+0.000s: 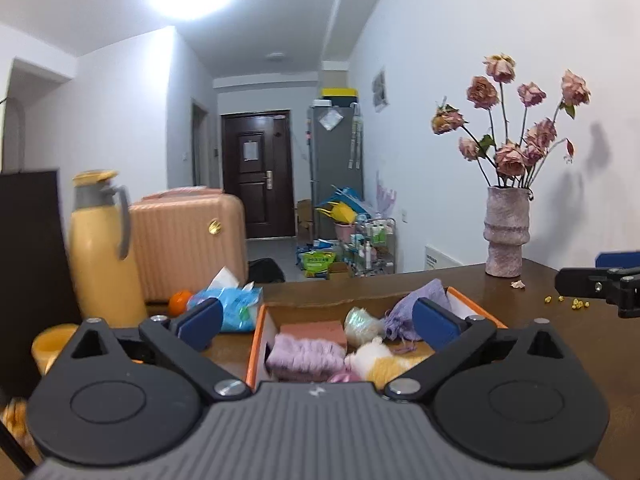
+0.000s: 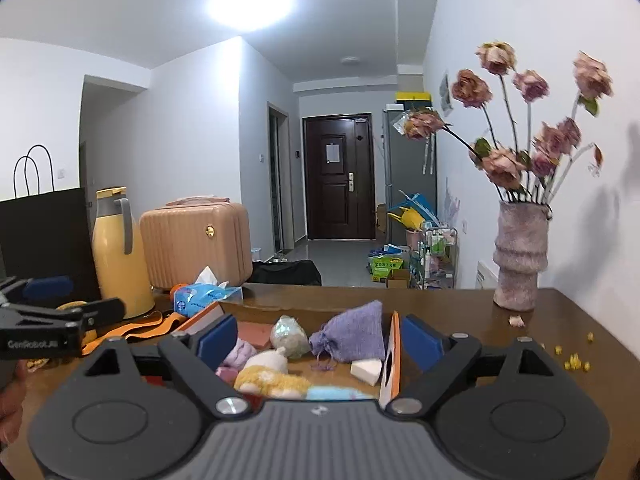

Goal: Organize soft objects
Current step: 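Grasp the blue tissue pack with the right gripper while the left gripper grasps the snack packet, then carry the tissue pack and snack packet over the box with both grippers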

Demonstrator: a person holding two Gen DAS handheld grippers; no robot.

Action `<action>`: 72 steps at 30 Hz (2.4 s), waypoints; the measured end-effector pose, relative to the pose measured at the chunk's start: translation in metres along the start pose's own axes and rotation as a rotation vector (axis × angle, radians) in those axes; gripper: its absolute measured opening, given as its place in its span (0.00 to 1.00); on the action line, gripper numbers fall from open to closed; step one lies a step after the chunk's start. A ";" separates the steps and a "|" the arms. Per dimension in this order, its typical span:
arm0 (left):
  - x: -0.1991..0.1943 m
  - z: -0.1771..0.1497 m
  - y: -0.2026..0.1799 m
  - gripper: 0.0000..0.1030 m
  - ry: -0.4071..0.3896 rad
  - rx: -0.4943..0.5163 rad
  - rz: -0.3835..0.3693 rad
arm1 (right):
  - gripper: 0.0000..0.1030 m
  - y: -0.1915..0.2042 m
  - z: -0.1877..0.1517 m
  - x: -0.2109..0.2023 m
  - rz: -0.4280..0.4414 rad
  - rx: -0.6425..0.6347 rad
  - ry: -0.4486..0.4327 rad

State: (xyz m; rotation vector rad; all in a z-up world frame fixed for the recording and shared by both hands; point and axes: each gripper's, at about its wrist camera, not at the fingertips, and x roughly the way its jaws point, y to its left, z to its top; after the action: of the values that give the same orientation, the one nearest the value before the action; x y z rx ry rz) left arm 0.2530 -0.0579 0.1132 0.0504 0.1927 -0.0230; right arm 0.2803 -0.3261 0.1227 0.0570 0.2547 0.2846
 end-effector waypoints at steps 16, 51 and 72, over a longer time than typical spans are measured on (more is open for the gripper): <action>-0.039 -0.093 0.014 1.00 0.207 -0.058 0.032 | 0.90 0.016 -0.125 -0.039 -0.049 0.089 0.177; 0.128 -0.100 -0.089 0.16 0.474 -0.040 -0.227 | 0.59 -0.027 -0.111 0.081 -0.083 0.029 0.336; 0.034 -0.081 -0.042 0.16 0.413 -0.098 -0.192 | 0.49 0.001 -0.114 0.027 0.041 0.082 0.341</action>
State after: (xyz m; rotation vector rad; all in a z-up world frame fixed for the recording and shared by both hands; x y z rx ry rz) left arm 0.2693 -0.0963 0.0255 -0.0619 0.6107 -0.1949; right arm 0.2758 -0.3156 0.0059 0.0952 0.6043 0.3238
